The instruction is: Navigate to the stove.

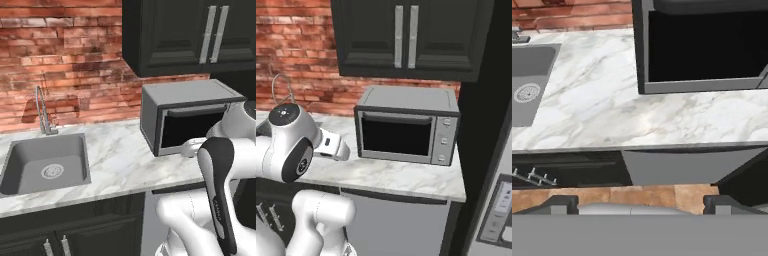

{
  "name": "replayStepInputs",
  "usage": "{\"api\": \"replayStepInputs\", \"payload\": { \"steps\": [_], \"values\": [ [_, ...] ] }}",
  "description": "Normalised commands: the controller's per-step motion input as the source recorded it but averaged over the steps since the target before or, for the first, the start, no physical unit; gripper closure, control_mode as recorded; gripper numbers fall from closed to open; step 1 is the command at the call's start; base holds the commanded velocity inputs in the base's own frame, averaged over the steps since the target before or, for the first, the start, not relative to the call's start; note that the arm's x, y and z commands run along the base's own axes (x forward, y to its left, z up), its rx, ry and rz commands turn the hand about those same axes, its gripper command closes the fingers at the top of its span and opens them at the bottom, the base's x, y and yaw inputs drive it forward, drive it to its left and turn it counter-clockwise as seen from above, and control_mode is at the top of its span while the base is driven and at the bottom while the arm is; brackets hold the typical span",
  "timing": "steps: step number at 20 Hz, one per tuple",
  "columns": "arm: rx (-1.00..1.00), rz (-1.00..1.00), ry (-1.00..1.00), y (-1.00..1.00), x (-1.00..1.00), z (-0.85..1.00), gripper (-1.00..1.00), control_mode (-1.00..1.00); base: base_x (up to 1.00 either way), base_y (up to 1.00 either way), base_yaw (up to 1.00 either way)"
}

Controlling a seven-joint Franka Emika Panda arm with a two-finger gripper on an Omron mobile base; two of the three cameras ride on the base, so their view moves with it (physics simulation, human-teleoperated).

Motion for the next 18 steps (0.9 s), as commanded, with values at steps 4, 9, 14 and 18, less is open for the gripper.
{"api": "replayStepInputs", "payload": {
  "steps": [4,9,14,18],
  "values": [
    [0.00,0.00,0.00,0.00,0.00,0.00,-1.00,1.00,0.00,1.00,-0.09],
    [0.00,0.00,0.00,0.00,0.00,0.00,-1.00,1.00,0.08,1.00,-0.05],
    [0.00,0.00,0.00,0.00,0.00,0.00,-1.00,1.00,0.23,1.00,0.00],
    [0.00,0.00,0.00,0.00,0.00,0.00,-1.00,1.00,0.22,1.00,0.00]
  ]
}}
